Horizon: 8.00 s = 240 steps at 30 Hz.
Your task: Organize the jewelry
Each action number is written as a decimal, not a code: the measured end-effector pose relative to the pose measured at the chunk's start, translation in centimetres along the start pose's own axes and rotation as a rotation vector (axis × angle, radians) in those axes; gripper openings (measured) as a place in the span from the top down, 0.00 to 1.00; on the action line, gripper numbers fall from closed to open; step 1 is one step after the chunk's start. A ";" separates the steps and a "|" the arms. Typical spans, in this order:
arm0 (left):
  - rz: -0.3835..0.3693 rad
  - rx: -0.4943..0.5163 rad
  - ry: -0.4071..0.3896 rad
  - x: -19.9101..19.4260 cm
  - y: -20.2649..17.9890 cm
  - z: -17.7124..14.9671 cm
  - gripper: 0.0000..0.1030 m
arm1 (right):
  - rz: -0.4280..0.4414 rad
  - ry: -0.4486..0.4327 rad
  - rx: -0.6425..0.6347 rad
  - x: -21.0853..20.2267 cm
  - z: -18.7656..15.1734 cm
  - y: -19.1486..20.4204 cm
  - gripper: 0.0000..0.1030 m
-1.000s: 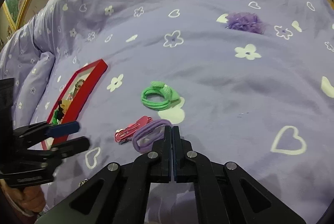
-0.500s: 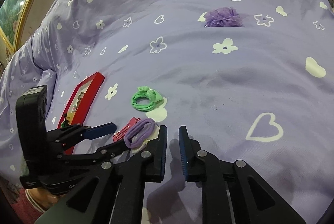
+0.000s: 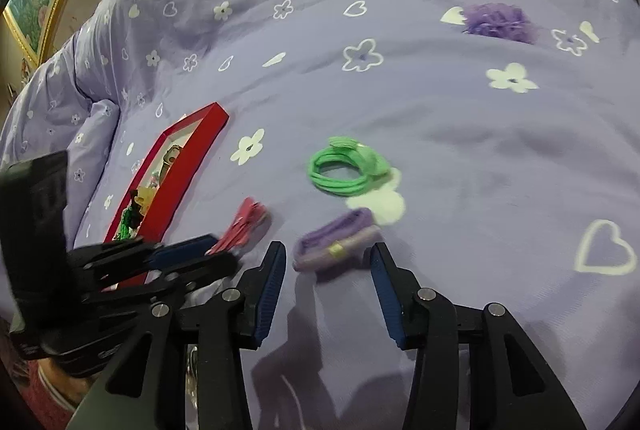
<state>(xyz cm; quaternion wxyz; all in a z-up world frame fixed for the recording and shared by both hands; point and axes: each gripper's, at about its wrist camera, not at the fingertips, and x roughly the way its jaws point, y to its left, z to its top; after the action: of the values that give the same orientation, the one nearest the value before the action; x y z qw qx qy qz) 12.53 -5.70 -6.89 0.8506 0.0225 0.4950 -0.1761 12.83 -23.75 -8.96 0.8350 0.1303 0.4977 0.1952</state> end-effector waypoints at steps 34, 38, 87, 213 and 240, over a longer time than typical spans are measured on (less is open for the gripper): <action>0.095 -0.283 -0.150 -11.6 11.6 -6.6 0.81 | 0.147 -0.007 -0.189 -0.1 -0.8 13.2 0.87; 0.119 -0.316 -0.159 -12.5 13.4 -7.4 0.81 | 0.168 0.006 -0.218 0.7 -0.8 15.0 0.87; 0.214 -0.372 -0.013 -8.9 20.3 -8.3 0.80 | 0.154 0.206 -0.437 9.8 -1.2 22.6 0.84; 0.524 -0.373 -0.284 -20.9 13.1 -16.2 0.00 | 0.111 -0.103 -0.437 -1.7 -7.7 22.4 0.01; 0.497 -0.377 -0.264 -20.4 13.3 -16.3 0.00 | 0.105 -0.094 -0.443 -1.7 -8.1 22.9 0.01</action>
<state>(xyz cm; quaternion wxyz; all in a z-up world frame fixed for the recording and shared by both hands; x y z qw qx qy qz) -5.90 15.87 0.31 0.9134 -0.0381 0.3839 0.1301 0.51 -3.99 -2.03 0.8541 -0.0214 0.3960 0.3365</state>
